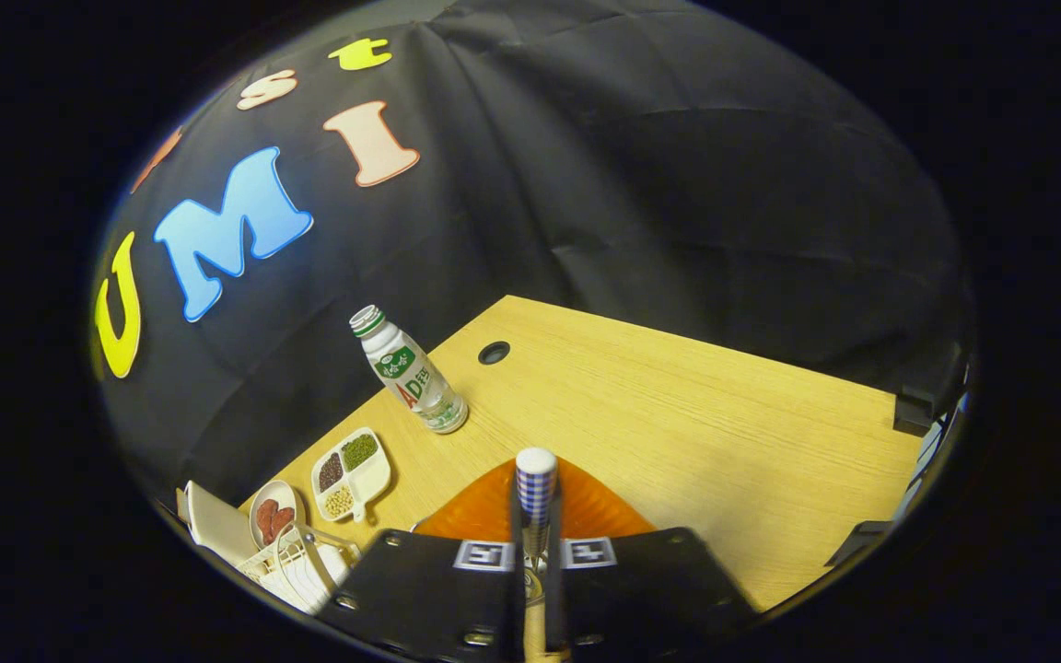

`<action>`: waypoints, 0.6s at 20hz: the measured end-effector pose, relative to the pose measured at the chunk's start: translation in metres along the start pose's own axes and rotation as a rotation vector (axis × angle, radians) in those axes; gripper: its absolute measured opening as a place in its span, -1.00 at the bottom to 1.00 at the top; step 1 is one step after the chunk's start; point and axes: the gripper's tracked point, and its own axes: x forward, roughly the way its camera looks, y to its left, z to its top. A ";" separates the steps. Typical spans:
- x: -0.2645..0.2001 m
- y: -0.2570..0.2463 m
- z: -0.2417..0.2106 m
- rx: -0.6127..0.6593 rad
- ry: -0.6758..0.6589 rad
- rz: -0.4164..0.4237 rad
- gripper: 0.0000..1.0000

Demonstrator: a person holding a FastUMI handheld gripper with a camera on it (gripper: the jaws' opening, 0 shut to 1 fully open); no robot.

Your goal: Take the plate from the dish rack, then take the spoon from the basket and place it into the plate.

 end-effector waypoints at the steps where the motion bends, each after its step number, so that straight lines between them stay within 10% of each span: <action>1: 0.002 0.002 -0.004 -0.017 0.006 0.000 -0.99; 12: -0.055 0.047 0.036 -0.243 -0.129 -0.018 -1.00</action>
